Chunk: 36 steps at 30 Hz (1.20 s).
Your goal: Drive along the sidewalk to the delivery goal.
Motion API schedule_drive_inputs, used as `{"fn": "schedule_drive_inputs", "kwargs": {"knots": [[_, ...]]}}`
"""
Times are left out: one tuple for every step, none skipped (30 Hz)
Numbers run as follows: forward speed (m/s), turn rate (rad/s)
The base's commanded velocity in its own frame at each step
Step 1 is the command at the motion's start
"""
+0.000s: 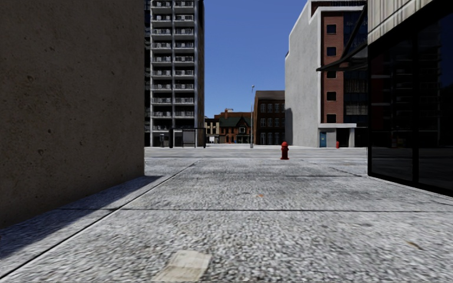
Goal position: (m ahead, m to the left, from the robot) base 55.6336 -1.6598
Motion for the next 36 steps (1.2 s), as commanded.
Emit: {"fn": "schedule_drive_inputs", "kwargs": {"knots": [[2.0,-0.3],[2.0,-0.31],[2.0,-0.31],[2.0,-0.31],[2.0,-0.31],[2.0,-0.31],[2.0,-0.31],[2.0,-0.31],[2.0,-0.31],[2.0,-0.31],[2.0,-0.31],[2.0,-0.31],[2.0,-0.31],[2.0,-0.26],[2.0,-0.26],[2.0,0.0],[2.0,0.0],[2.0,0.0],[2.0,0.0],[2.0,0.0],[2.0,0.0],[2.0,0.0],[2.0,0.0],[2.0,0.0],[2.0,0.0],[2.0,0.0],[2.0,0.0],[2.0,0.0],[2.0,0.0],[2.0,0.08],[2.0,0.11],[2.0,0.11],[2.0,0.12],[2.0,0.12],[2.0,0.12],[2.0,0.15]]}}
